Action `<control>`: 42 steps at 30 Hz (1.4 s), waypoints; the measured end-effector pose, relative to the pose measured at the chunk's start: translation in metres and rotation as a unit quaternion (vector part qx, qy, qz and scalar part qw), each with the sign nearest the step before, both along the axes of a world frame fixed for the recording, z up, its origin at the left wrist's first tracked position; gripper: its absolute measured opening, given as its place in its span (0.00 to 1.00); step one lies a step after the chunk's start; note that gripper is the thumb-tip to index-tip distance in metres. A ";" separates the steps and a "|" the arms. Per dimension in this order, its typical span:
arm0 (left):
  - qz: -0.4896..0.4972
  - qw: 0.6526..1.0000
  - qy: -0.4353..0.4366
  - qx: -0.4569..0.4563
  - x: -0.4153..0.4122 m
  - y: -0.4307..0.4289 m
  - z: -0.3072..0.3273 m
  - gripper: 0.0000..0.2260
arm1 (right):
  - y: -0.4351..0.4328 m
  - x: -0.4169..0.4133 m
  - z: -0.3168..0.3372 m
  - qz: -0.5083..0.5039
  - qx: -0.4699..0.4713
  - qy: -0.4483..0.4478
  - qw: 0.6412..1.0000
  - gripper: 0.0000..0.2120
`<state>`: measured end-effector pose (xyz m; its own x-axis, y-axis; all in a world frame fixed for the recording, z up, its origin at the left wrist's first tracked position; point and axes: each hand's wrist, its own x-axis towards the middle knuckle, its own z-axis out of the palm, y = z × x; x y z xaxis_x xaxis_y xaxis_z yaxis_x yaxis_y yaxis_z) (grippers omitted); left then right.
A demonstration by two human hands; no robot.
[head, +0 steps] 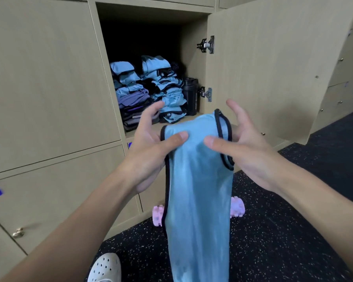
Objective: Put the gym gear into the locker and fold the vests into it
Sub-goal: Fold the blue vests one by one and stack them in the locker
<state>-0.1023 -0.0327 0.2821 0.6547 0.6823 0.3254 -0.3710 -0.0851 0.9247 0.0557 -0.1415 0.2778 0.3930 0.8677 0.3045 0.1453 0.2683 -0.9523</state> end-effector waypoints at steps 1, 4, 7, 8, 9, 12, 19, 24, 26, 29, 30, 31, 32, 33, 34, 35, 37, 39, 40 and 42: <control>0.007 1.000 -0.014 0.010 0.000 0.000 0.001 0.32 | 0.000 0.000 -0.002 0.020 -0.021 -0.031 0.999 0.51; 0.041 0.998 -0.039 0.026 0.002 -0.001 0.001 0.32 | 0.001 -0.003 -0.007 0.024 -0.032 -0.081 0.996 0.48; 0.044 0.999 -0.027 0.011 0.004 -0.001 -0.002 0.30 | 0.000 -0.003 -0.007 0.015 -0.005 -0.073 0.997 0.42; 0.042 0.999 -0.023 0.009 0.004 -0.001 -0.002 0.30 | -0.001 -0.003 -0.006 0.009 0.004 -0.073 0.997 0.41; 0.045 0.999 -0.025 0.010 0.004 -0.001 -0.002 0.30 | -0.002 -0.003 -0.005 0.007 0.016 -0.073 0.997 0.40; 0.075 0.996 -0.043 0.014 0.005 0.001 0.001 0.30 | -0.004 -0.002 -0.003 0.025 0.021 -0.079 0.996 0.40; 0.052 0.998 0.029 0.012 0.006 0.000 -0.015 0.39 | -0.002 -0.002 0.001 0.033 0.038 -0.078 0.996 0.42; -0.019 0.996 0.081 0.033 0.009 -0.003 -0.034 0.47 | -0.006 0.005 0.004 -0.018 0.062 -0.057 0.996 0.40; 0.011 0.997 0.062 0.053 0.010 0.001 -0.030 0.44 | -0.008 0.009 0.004 0.003 0.035 -0.055 0.998 0.43; 0.049 0.997 0.025 0.054 0.008 0.003 -0.022 0.43 | -0.014 0.014 0.005 0.091 -0.082 -0.089 0.988 0.52; 0.060 0.997 0.008 0.047 0.006 0.003 -0.019 0.42 | -0.016 0.015 0.005 0.110 -0.111 -0.103 0.982 0.52; 0.074 0.996 -0.011 0.039 0.006 0.003 -0.017 0.41 | -0.017 0.014 0.004 0.113 -0.121 -0.106 0.981 0.50; 0.088 0.995 -0.028 0.032 0.005 0.003 -0.015 0.40 | -0.017 0.015 0.003 0.095 -0.114 -0.097 0.984 0.47; 0.097 0.994 -0.042 0.026 0.005 0.002 -0.012 0.39 | -0.017 0.015 0.003 0.063 -0.093 -0.078 0.991 0.43; 0.101 0.993 -0.050 0.020 0.004 0.001 -0.010 0.38 | -0.017 0.015 0.002 0.030 -0.065 -0.056 0.996 0.40; 0.102 0.993 -0.052 0.017 0.004 0.000 -0.008 0.37 | -0.016 0.016 0.002 0.003 -0.041 -0.033 0.999 0.38; 0.106 0.993 -0.056 0.014 0.005 -0.003 -0.006 0.36 | -0.014 0.016 0.000 -0.019 -0.026 0.000 0.999 0.37; 0.113 0.992 -0.055 0.016 0.005 -0.004 -0.004 0.36 | -0.013 0.015 -0.003 -0.012 -0.038 0.011 0.999 0.37; 0.115 0.992 -0.047 0.019 0.005 -0.003 -0.005 0.36 | -0.012 0.014 -0.003 -0.015 -0.039 0.008 0.999 0.36; 0.095 0.995 -0.006 0.022 0.003 -0.003 -0.010 0.39 | -0.011 0.012 -0.002 -0.040 -0.018 0.007 0.999 0.34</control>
